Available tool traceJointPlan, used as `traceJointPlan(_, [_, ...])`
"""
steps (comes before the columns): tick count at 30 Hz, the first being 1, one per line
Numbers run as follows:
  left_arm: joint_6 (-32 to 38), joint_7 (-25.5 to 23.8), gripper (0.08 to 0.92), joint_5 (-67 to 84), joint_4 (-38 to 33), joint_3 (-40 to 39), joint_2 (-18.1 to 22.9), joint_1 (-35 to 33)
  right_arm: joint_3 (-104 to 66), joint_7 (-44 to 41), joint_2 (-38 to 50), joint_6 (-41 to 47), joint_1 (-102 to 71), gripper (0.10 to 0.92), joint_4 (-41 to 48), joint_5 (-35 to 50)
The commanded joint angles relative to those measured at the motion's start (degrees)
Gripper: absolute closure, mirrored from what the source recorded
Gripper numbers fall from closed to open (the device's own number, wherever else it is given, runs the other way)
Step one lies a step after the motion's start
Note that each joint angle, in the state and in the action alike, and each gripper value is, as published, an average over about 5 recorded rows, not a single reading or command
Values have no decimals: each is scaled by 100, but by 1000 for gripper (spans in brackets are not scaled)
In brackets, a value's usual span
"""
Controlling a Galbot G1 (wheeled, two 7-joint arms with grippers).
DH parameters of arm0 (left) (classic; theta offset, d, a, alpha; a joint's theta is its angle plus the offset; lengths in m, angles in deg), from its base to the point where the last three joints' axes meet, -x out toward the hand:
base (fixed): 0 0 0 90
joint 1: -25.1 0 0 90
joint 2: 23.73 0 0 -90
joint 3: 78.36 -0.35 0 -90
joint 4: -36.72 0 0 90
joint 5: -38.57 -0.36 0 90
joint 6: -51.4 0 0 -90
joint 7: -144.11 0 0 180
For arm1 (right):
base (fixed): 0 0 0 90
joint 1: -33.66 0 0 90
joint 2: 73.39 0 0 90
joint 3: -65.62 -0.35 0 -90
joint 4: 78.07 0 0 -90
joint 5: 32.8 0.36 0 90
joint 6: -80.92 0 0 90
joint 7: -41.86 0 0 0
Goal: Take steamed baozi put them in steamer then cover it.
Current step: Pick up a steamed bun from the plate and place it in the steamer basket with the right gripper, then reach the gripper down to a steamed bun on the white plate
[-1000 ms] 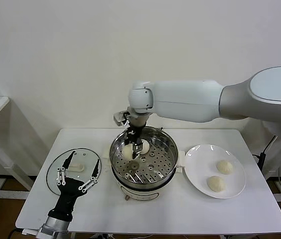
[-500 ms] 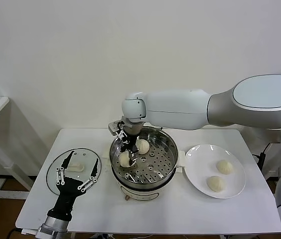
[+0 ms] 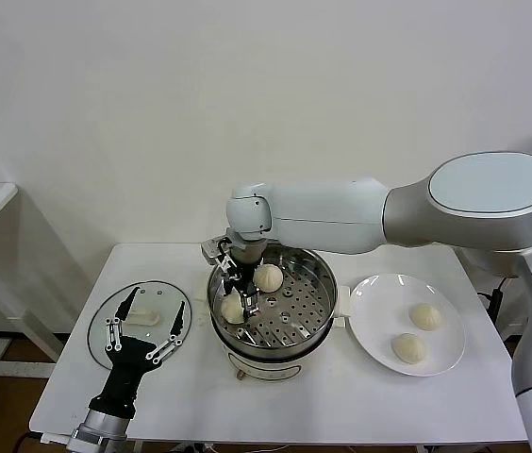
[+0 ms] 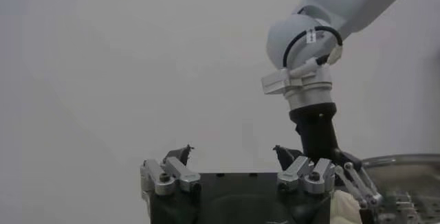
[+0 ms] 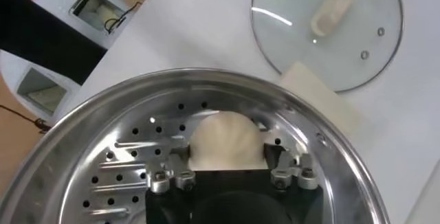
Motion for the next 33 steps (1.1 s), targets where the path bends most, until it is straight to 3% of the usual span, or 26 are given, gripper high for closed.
traceJointPlan(1, [-6, -4, 177, 0, -17, 3, -4, -4, -263, -115, 593, -32, 164, 203, -481, -169])
traceJointPlan(8, [-45, -1, 177, -6, -16, -67, -19, 37, -700, -732, 2298, -332, 578, 203, -1216, -782])
traceJointPlan(18, [-78, 0, 177, -34, 12, -167, -57, 61, -964, -1634, 4562, -1016, 442, 203, -1066, -1840])
traceJointPlan(25, [-102, 2, 177, -61, -12, -165, -56, 32, -1062, -1483, 5146, -1265, -656, 203, -753, -2510])
traceJointPlan(33, [-89, 12, 177, -125, -30, -137, -27, -44, -1498, -1132, 5130, -1315, -1836, 203, -482, -2874])
